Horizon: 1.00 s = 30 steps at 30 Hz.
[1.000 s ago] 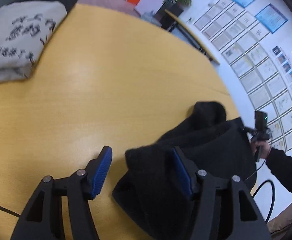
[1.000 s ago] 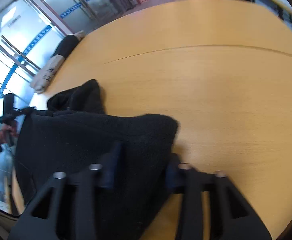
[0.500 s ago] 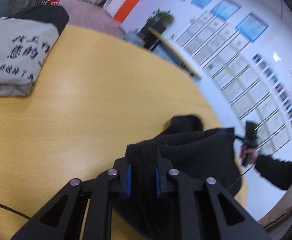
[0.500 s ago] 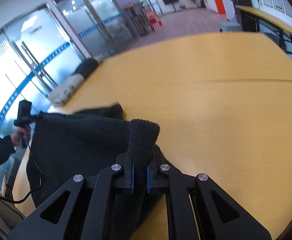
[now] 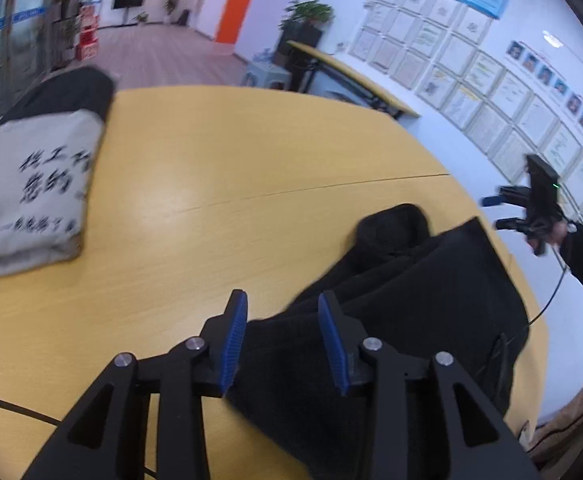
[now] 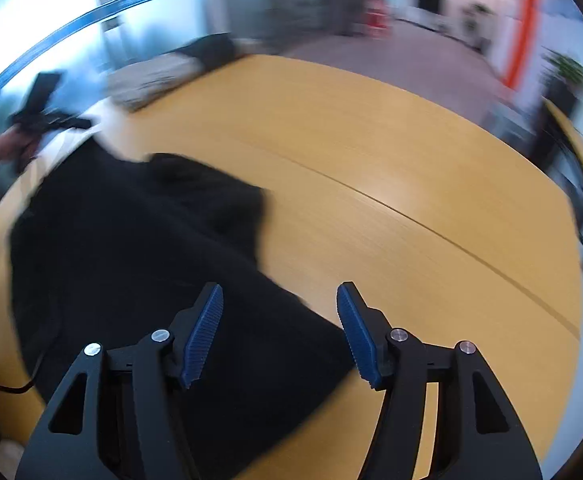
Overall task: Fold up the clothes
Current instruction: 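Fold the held edge over toward the collar with both grippers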
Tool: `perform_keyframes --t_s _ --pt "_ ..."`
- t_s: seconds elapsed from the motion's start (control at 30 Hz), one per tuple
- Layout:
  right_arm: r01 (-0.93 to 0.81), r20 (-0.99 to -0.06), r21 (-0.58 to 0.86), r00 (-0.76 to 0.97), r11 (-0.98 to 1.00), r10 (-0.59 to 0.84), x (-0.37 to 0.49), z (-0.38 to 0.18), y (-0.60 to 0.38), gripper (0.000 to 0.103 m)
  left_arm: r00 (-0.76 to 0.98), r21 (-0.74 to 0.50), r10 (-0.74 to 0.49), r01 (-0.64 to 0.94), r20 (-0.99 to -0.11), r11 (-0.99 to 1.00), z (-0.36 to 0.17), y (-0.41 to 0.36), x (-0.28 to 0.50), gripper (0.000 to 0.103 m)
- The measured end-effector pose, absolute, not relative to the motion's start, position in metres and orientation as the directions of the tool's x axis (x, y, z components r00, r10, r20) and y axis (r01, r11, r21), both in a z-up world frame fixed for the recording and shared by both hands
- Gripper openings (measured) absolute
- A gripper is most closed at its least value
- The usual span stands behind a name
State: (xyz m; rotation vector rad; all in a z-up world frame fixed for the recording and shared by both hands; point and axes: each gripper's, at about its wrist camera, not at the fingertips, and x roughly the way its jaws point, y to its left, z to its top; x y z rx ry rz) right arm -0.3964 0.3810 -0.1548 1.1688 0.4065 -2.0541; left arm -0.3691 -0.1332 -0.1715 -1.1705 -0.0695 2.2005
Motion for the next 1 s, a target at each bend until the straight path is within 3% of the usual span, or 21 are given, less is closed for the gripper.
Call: perform_keyframes --t_s 0.13,0.17,0.23,0.37,0.6,0.67,0.7,0.73,0.8,0.87,0.93,1.0 --pt "0.835 -0.876 0.162 -0.124 -0.526 -0.466 -0.424 -0.188 0.318 0.056 -0.343 -0.328 0.591 -0.582 -0.731 -0.744 -0.173 -0.1 -0.358 0.041" --pt "0.834 -0.884 0.194 -0.079 -0.516 -0.46 -0.432 -0.202 0.31 0.051 -0.327 -0.341 0.595 -0.581 -0.734 -0.739 -0.177 -0.097 -0.357 0.041" --pt "0.849 -0.91 0.209 -0.013 -0.485 -0.415 -0.437 -0.224 0.297 0.014 -0.307 -0.347 0.595 -0.583 -0.743 -0.734 -0.183 -0.093 -0.352 0.041" --pt "0.882 -0.905 0.188 -0.015 -0.433 -0.425 -0.423 -0.214 0.296 0.007 -0.281 -0.36 0.602 -0.591 -0.747 -0.722 -0.191 -0.095 -0.34 0.041" --pt "0.912 -0.805 -0.108 -0.313 -0.395 -0.504 -0.373 -0.131 0.303 0.008 -0.238 -0.385 0.644 -0.635 -0.727 -0.67 -0.196 -0.102 -0.325 0.041" --pt "0.892 -0.804 -0.177 -0.374 -0.416 -0.462 -0.369 -0.139 0.303 0.019 -0.232 -0.393 0.657 -0.643 -0.717 -0.657 -0.196 -0.103 -0.325 0.041" --pt "0.885 -0.83 -0.187 -0.375 -0.427 -0.412 -0.372 -0.154 0.301 0.039 -0.235 -0.389 0.65 -0.639 -0.723 -0.664 -0.197 -0.104 -0.327 0.041" --pt "0.885 -0.858 -0.184 -0.357 -0.427 -0.37 -0.375 -0.168 0.3 0.045 -0.237 -0.385 0.643 -0.635 -0.728 -0.67 -0.198 -0.104 -0.328 0.041" --pt "0.891 -0.907 -0.17 -0.308 -0.421 -0.287 -0.379 -0.194 0.297 0.036 -0.24 -0.385 0.639 -0.627 -0.731 -0.677 -0.2 -0.104 -0.331 0.041" --pt "0.872 -0.891 -0.063 -0.268 -0.485 -0.366 -0.386 -0.187 0.3 0.038 -0.239 -0.39 0.643 -0.627 -0.727 -0.674 -0.201 -0.1 -0.333 0.042" --pt "0.845 -0.843 0.072 -0.232 -0.53 -0.484 -0.393 -0.173 0.3 0.051 -0.236 -0.392 0.646 -0.629 -0.727 -0.671 -0.204 -0.096 -0.336 0.045" --pt "0.826 -0.807 0.152 -0.214 -0.544 -0.551 -0.396 -0.168 0.295 0.052 -0.229 -0.387 0.629 -0.62 -0.743 -0.683 -0.213 -0.09 -0.344 0.046"
